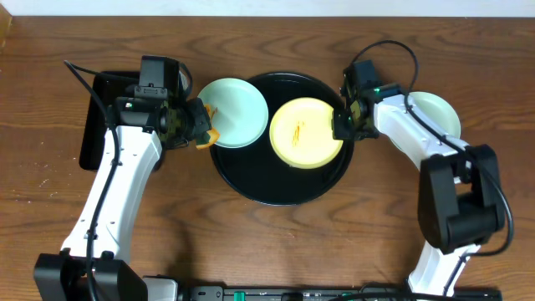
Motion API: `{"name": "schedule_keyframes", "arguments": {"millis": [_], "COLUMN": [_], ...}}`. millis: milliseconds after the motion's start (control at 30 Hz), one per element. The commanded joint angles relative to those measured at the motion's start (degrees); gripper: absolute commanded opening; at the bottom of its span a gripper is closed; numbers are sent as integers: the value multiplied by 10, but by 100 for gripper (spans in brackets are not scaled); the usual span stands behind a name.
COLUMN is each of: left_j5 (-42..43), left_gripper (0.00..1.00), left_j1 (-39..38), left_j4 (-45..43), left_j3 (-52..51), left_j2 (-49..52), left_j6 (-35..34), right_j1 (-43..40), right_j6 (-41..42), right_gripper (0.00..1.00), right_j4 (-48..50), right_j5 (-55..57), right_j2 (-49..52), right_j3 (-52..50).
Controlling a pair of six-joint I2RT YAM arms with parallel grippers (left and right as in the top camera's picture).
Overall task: Clean dirty plates on tray and stack at the side
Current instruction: 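Grip the yellow plate rim with the right gripper and pull it forward, then scrub the yellow plate with the sponge in the left gripper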
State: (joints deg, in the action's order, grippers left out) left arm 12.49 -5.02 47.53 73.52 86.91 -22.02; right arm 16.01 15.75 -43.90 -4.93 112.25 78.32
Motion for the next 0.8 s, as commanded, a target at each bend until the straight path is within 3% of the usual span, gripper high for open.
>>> {"name": "schedule_keyframes", "arguments": {"millis": [0, 267, 400, 500, 767], "left_j5": [-6, -6, -5, -5, -6], "left_gripper": [7, 8, 8, 8, 7], "left_j1": [2, 2, 2, 1, -27], "left_j4": [0, -2, -2, -2, -11], "left_j3": [-2, -2, -2, -2, -2], "left_j2": [3, 3, 3, 3, 11], "left_j6": [10, 10, 10, 10, 15], "right_j1": [12, 32, 32, 31, 32], "right_j6": [-35, -71, -71, -71, -81], "right_gripper": [1, 4, 28, 38, 36], "right_j4": [-26, -50, -37, -26, 1], "right_j5": [-14, -14, -15, -16, -49], "right_j2": [-34, -32, -28, -20, 32], "right_j3": [7, 4, 4, 4, 4]}}
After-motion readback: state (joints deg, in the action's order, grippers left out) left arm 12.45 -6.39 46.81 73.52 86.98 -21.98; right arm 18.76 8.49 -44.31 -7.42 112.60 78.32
